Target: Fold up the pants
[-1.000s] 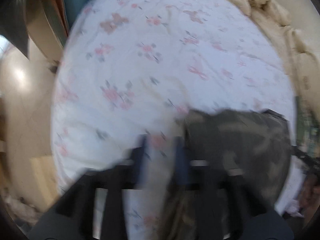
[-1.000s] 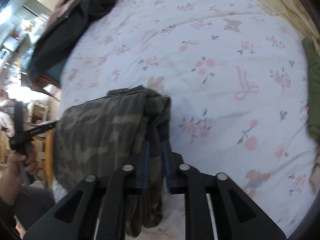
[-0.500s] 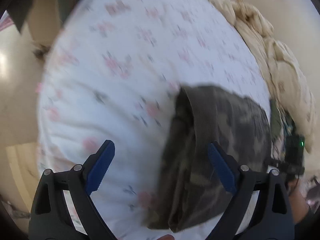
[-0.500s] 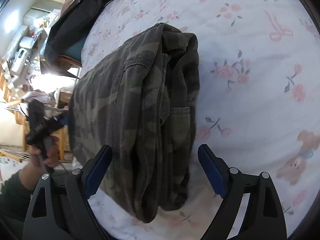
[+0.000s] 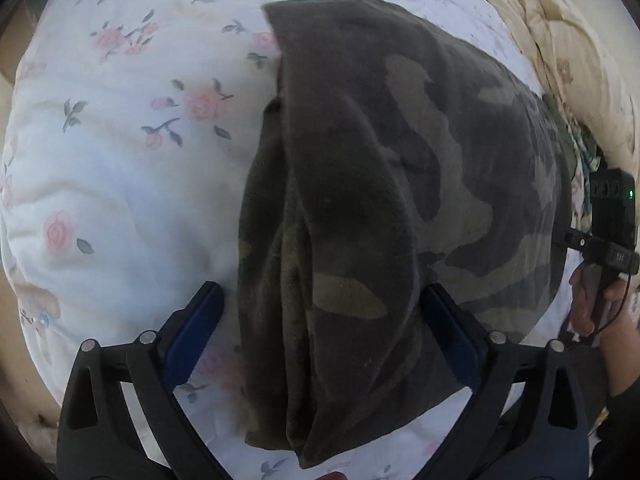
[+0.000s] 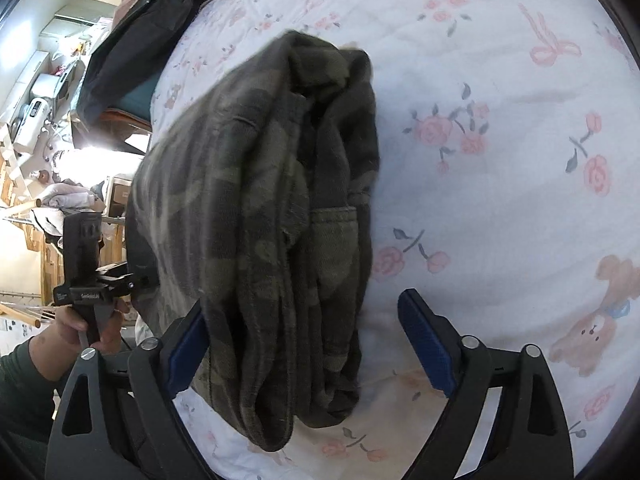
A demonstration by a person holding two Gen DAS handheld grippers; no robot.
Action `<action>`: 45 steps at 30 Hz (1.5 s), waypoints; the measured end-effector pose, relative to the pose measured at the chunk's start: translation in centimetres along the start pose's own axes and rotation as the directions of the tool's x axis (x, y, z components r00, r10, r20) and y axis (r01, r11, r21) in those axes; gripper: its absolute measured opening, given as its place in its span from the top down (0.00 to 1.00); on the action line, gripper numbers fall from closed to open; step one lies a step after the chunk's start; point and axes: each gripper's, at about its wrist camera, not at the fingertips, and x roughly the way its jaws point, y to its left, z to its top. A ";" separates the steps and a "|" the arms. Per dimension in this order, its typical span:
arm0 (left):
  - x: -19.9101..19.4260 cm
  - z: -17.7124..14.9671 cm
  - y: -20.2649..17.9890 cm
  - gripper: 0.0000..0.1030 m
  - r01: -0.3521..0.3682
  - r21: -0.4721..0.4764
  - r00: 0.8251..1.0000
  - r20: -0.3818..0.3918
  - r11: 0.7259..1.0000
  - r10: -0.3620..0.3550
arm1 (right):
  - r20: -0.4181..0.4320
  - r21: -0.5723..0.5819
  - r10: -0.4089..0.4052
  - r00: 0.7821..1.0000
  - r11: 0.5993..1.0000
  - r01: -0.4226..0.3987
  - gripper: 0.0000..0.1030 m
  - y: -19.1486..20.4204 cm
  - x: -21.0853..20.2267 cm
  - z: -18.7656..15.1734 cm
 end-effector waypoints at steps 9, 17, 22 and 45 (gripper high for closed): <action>2.0 0.2 -1.4 0.01 0.073 0.030 0.993 -0.098 0.997 -0.070 | -0.012 0.059 0.061 0.998 0.996 -0.060 0.02 -1.2 1.2 -0.6; 2.1 0.1 -2.1 0.12 0.106 0.061 0.988 -0.119 0.993 -0.098 | -0.058 0.085 0.078 0.995 0.994 -0.073 0.01 -1.8 1.6 -1.6; 2.1 0.1 -2.5 0.18 0.143 0.069 0.983 -0.123 0.987 -0.134 | -0.029 0.114 0.132 0.991 0.985 -0.128 0.00 -1.7 2.3 -2.3; -12.0 -0.4 -9.1 0.82 0.154 0.222 0.913 0.340 0.963 -0.225 | 0.436 -0.099 0.303 0.847 0.952 -0.290 0.75 6.3 -7.9 -3.4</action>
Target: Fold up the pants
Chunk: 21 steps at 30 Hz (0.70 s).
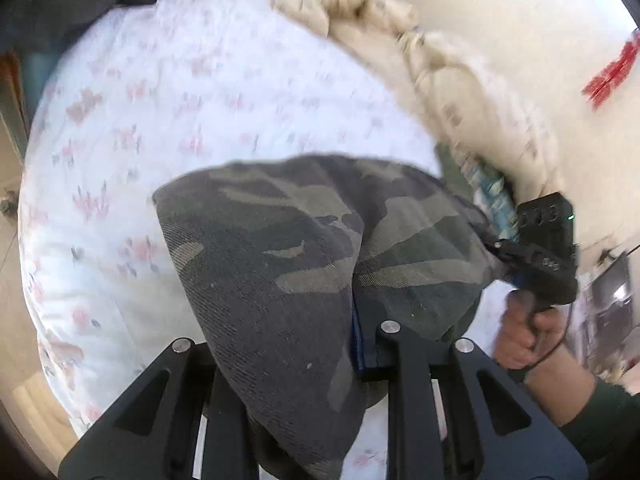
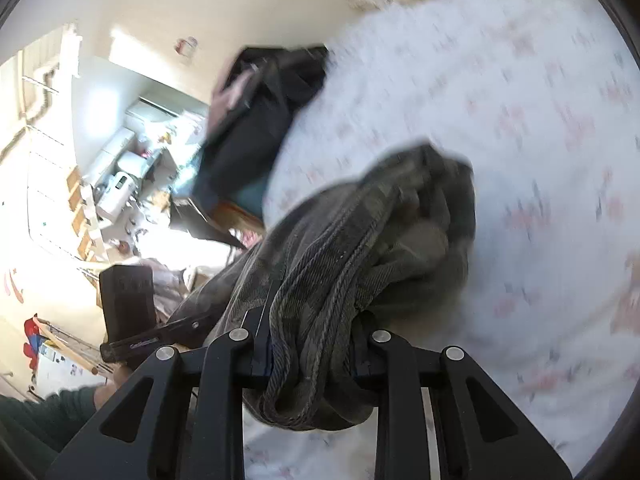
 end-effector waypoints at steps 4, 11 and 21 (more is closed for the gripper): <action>-2.5 4.1 0.1 0.82 -0.016 0.020 0.994 0.106 1.000 0.014 | 0.030 -0.084 0.033 0.999 0.996 -0.031 0.75 3.3 0.7 3.9; -3.4 14.9 6.8 0.82 -0.133 0.034 0.965 0.234 0.991 0.122 | 0.014 -0.242 0.007 1.000 0.970 -0.003 0.75 6.9 9.1 16.1; 10.0 23.2 18.5 0.82 -0.282 0.099 0.933 0.260 0.954 0.248 | -0.059 -0.298 -0.184 0.981 0.941 0.159 0.75 -1.4 25.2 28.0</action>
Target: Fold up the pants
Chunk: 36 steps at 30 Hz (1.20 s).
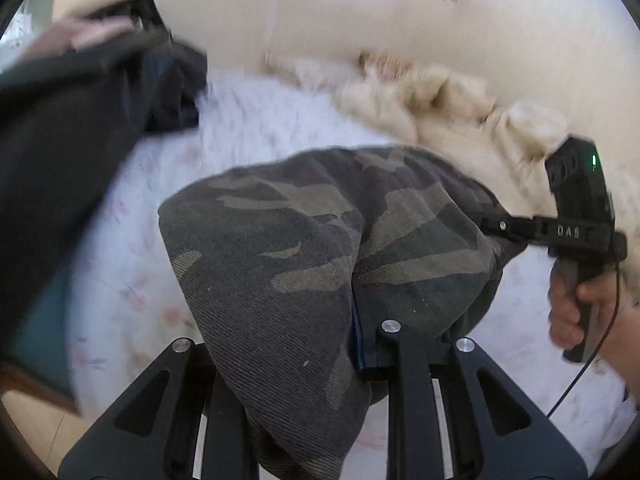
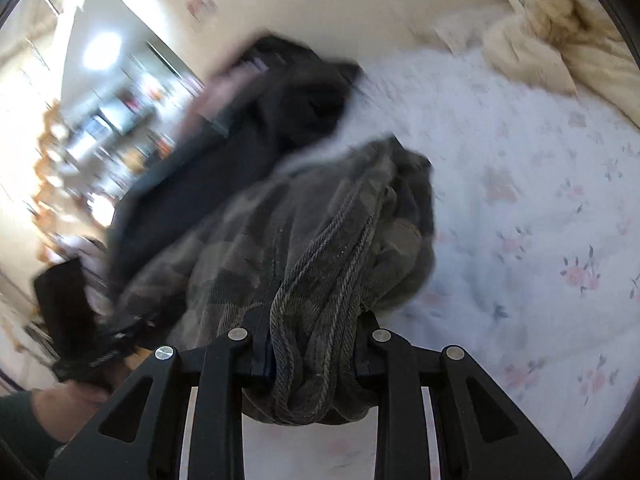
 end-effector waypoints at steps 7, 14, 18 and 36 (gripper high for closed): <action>4.6 -7.9 2.6 0.47 0.061 -0.106 0.981 -0.178 0.992 -0.079 | -0.124 0.055 0.002 0.992 0.999 0.004 0.48 -7.5 3.2 -6.4; -2.6 -8.0 2.5 0.34 -0.048 -0.079 0.994 -0.099 0.996 0.040 | -0.001 -0.021 -0.190 0.982 0.982 0.190 0.53 -7.8 -3.7 -5.2; -3.2 -4.0 1.5 0.41 -0.176 -0.111 0.980 0.075 0.978 0.184 | 0.062 -0.093 -0.303 0.951 0.947 0.308 0.85 -2.5 -2.0 -1.2; 7.6 -1.8 2.7 0.90 -0.309 -0.097 0.950 -0.071 0.946 0.304 | 0.039 -0.181 -0.559 0.828 0.811 0.556 0.96 -1.9 9.4 0.5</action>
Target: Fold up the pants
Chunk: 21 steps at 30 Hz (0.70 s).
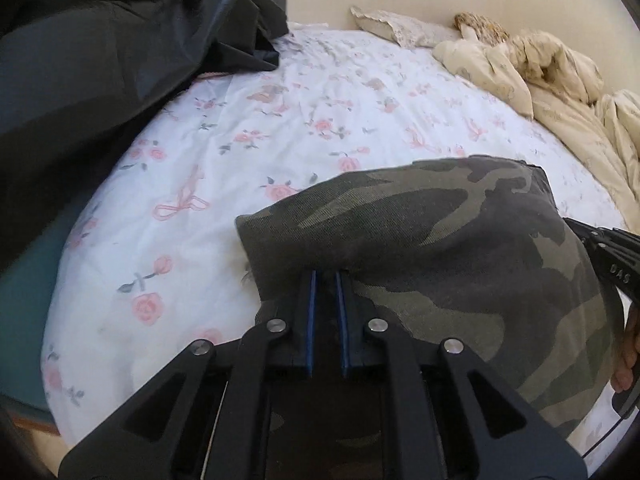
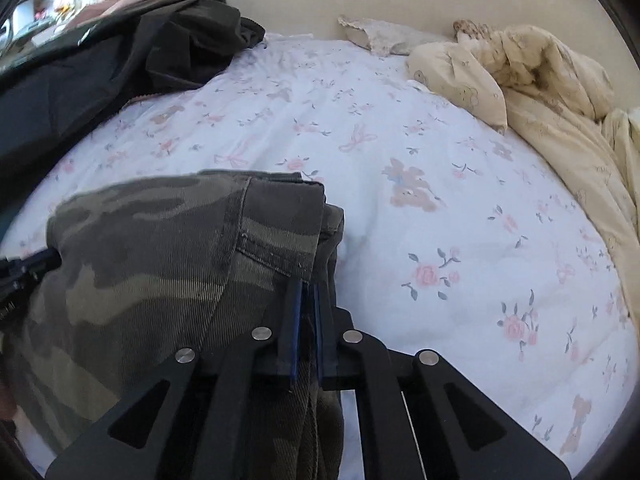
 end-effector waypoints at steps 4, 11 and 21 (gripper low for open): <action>-3.9 -1.2 1.2 0.60 -0.020 -0.043 0.999 0.027 0.999 0.021 | 0.063 0.034 0.089 0.994 0.995 -0.091 0.90 -1.5 -4.8 -0.1; -14.8 -6.2 0.1 0.49 0.019 -0.031 0.992 0.127 0.999 -0.015 | 0.181 0.036 0.176 0.968 0.982 -0.185 0.87 -0.5 -16.7 -5.2; -31.1 -12.3 -4.6 0.12 0.010 0.014 0.965 0.260 1.000 -0.013 | 0.239 0.026 0.186 0.953 0.980 -0.198 0.13 3.1 -32.8 -12.8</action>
